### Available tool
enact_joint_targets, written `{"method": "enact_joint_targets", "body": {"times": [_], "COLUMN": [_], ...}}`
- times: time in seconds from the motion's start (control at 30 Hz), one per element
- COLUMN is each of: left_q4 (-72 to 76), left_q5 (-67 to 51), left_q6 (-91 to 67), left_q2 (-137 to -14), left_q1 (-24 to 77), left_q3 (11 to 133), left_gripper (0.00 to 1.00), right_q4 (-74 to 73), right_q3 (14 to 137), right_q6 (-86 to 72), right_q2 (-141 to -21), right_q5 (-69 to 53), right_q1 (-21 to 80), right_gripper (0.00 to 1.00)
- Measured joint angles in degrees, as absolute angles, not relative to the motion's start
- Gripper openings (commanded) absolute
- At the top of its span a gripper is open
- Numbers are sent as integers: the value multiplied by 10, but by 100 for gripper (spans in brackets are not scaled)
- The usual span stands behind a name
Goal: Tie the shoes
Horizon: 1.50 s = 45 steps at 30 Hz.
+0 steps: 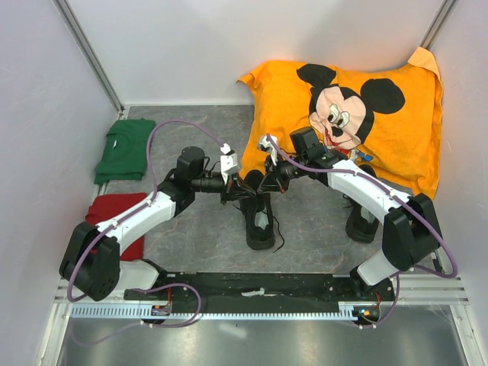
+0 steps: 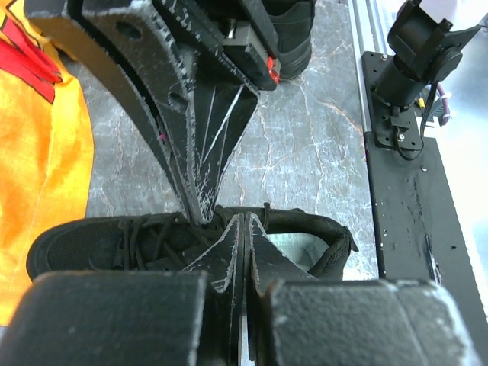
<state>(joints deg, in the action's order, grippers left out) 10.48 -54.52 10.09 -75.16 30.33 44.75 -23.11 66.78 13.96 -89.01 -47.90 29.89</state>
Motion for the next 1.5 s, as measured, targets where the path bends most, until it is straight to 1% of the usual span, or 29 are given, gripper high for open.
{"method": "enact_joint_targets", "body": {"times": [0.07,0.1,0.27,0.37,0.43,0.63,0.7,0.77,0.9,1.1,1.23,1.4,1.5], "left_q4": [99,97,91,92,95,109,112,115,123,126,126,136,145], "left_q5": [-540,-538,-526,-526,-527,-526,-524,-524,-519,-509,-498,-494,-490], "left_q6": [99,99,96,92,85,62,53,47,37,22,9,-8,-22], "left_q2": [-749,-748,-747,-747,-750,-770,-777,-781,-794,-802,-804,-806,-806], "left_q1": [301,300,299,299,301,309,310,309,309,310,310,310,310], "left_q3": [448,448,444,439,435,432,430,429,429,429,429,429,430], "left_gripper": [12,21,34,40,42,42,33,31,37,41,40,34,32], "right_q4": [-230,-229,-219,-215,-213,-209,-206,-205,-203,-202,-202,-202,-201], "right_q3": [668,668,665,663,663,663,663,663,663,663,663,663,663], "right_q6": [139,139,135,132,132,129,126,125,122,121,121,120,120], "right_q2": [-890,-890,-890,-890,-890,-890,-890,-890,-890,-890,-890,-890,-890], "right_q5": [-479,-479,-478,-477,-477,-477,-477,-477,-477,-477,-479,-482,-482], "right_q1": [299,299,299,299,299,299,299,299,299,299,299,299,299], "right_gripper": [0,0,0,0,0,0,0,0,0,0,0,0,0]}}
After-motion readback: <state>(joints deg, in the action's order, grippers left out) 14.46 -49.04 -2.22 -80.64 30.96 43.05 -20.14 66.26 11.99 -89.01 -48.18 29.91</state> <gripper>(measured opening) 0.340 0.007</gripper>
